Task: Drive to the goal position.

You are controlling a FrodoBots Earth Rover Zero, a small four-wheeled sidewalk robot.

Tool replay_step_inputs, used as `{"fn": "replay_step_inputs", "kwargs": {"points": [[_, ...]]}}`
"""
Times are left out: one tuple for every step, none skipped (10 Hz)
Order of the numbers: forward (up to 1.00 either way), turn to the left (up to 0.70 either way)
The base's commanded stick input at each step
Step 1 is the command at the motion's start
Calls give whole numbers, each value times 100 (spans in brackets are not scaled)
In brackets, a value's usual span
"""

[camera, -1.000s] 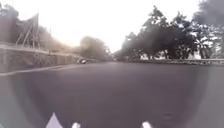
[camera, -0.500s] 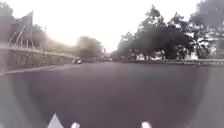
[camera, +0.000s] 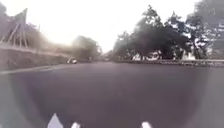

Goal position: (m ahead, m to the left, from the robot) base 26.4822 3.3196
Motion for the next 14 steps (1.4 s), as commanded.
{"fn": "replay_step_inputs", "kwargs": {"points": [[70, 0], [70, 0], [70, 0], [70, 0], [70, 0], [70, 0], [70, 0], [70, 0], [70, 0], [70, 0], [70, 0], [70, 0], [70, 0], [70, 0]]}}
